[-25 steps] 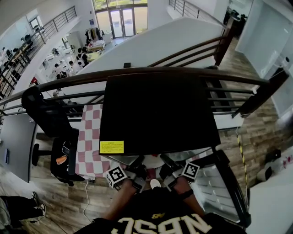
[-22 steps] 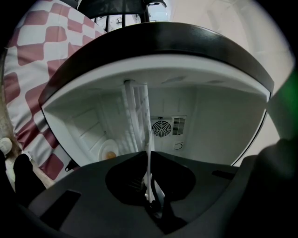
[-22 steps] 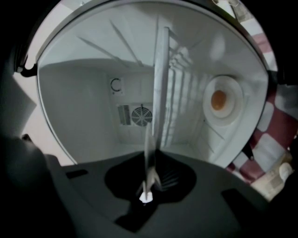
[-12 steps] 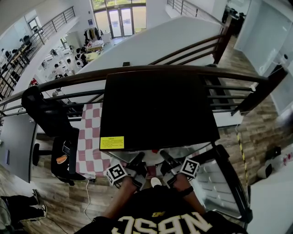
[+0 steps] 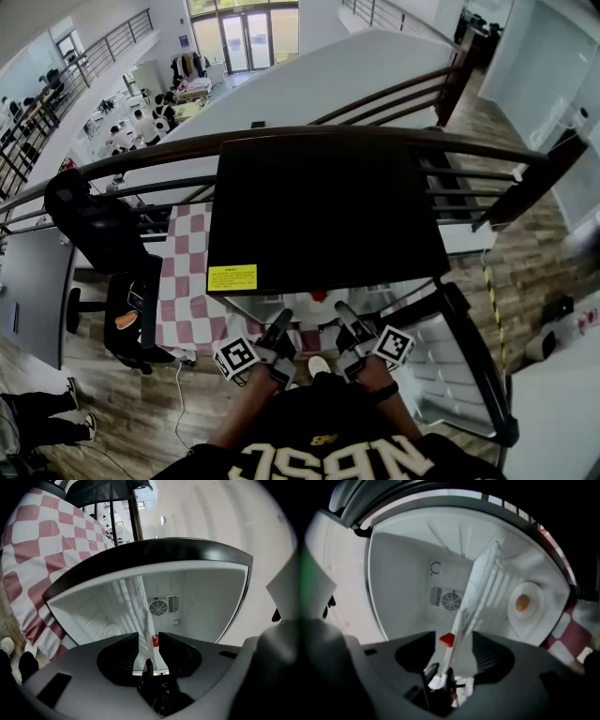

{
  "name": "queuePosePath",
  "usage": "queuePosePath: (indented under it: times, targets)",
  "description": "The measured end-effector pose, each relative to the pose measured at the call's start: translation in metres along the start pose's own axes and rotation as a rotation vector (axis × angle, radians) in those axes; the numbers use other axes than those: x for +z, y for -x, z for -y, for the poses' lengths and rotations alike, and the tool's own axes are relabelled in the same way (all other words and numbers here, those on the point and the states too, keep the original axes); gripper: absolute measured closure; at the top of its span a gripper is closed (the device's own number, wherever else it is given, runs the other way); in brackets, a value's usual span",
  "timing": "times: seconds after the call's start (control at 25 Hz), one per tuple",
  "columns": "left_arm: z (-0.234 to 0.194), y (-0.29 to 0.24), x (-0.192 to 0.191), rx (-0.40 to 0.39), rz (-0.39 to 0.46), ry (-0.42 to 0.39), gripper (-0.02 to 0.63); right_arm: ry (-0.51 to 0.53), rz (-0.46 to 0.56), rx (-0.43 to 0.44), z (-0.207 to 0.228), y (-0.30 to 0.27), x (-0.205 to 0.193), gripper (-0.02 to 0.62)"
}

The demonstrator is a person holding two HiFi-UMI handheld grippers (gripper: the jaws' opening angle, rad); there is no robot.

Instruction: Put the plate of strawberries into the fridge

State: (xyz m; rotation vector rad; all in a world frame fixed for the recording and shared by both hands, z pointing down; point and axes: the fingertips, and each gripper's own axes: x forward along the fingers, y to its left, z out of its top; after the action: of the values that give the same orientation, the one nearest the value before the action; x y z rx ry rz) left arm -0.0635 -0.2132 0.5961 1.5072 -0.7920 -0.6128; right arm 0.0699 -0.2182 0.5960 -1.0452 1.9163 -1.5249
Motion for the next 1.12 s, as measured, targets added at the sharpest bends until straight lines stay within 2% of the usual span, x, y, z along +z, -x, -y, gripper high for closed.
queuePosePath:
  times: [0.08, 0.16, 0.2, 0.32, 0.48, 0.56, 0.76, 0.84, 0.96, 1.12]
  targets:
    - [0.002, 0.003, -0.005, -0.002, -0.021, -0.048, 0.472, 0.027, 0.003, -0.02, 0.001, 0.006, -0.004, 0.356]
    - [0.002, 0.007, -0.009, 0.012, -0.043, -0.133, 0.472, 0.033, 0.002, -0.099, 0.01, 0.017, -0.012, 0.356]
    - [0.001, 0.01, -0.01, 0.027, -0.052, -0.183, 0.473, 0.056, 0.0, -0.108, 0.011, 0.02, -0.015, 0.356]
    - [0.0, 0.019, -0.018, 0.054, -0.081, -0.317, 0.474, 0.184, 0.009, -0.063, 0.002, 0.024, -0.017, 0.357]
    - [0.005, 0.024, -0.029, 0.053, -0.133, -0.465, 0.474, 0.318, 0.021, -0.125, 0.005, 0.037, -0.016, 0.359]
    - [0.009, 0.027, -0.032, 0.067, -0.144, -0.571, 0.474, 0.431, -0.008, -0.156, 0.002, 0.039, -0.019, 0.359]
    - [0.009, 0.032, -0.038, 0.133, -0.157, -0.857, 0.476, 0.808, -0.073, -0.265, -0.01, 0.044, -0.03, 0.36]
    - [0.008, 0.033, -0.041, 0.16, -0.162, -0.94, 0.482, 0.887, -0.096, -0.276, -0.013, 0.043, -0.035, 0.37]
    - [0.007, 0.033, -0.044, 0.185, -0.167, -1.035, 0.494, 0.958, -0.121, -0.272, -0.017, 0.039, -0.042, 0.391]
    - [0.006, 0.032, -0.046, 0.202, -0.161, -1.07, 0.547, 1.045, -0.148, -0.289, -0.02, 0.038, -0.05, 0.44]
